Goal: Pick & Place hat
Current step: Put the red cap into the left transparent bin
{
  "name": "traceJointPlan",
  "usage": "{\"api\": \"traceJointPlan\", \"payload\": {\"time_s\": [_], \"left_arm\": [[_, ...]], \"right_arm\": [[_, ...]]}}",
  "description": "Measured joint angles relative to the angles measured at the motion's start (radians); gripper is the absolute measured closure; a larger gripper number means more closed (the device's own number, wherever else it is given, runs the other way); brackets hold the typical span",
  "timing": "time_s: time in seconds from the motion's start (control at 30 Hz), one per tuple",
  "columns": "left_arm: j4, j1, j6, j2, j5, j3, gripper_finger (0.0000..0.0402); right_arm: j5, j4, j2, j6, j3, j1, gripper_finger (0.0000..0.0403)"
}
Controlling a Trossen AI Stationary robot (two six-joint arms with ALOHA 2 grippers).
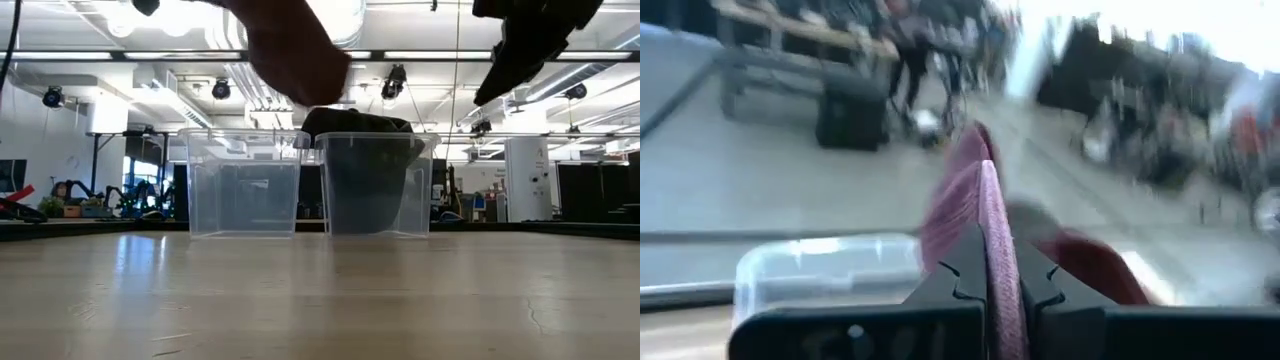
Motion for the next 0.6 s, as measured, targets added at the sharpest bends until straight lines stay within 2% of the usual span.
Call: {"api": "traceJointPlan", "payload": {"time_s": [0.07, 0.23, 0.37, 0.5, 0.6], "left_arm": [[0.001, 0.022, 0.021, 0.008, 0.049, -0.002, 0.0397], [-0.005, 0.113, 0.047, 0.017, 0.055, -0.001, 0.0397], [-0.112, 0.181, 0.117, 0.024, 0.127, 0.033, 0.0397], [-0.145, 0.185, 0.322, 0.007, 0.193, 0.131, 0.0397], [-0.185, 0.174, 0.431, -0.001, 0.281, 0.236, 0.0397]], "right_arm": [[-0.022, -0.014, -0.003, 0.026, 0.0, 0.002, 0.0218], [-0.008, -0.147, -0.041, 0.14, -0.003, 0.0, 0.0218], [-0.003, -0.232, -0.062, 0.197, -0.01, 0.002, 0.0218], [-0.003, -0.288, -0.08, 0.252, -0.018, 0.002, 0.0218], [-0.003, -0.301, -0.091, 0.269, -0.022, 0.002, 0.0218]]}}
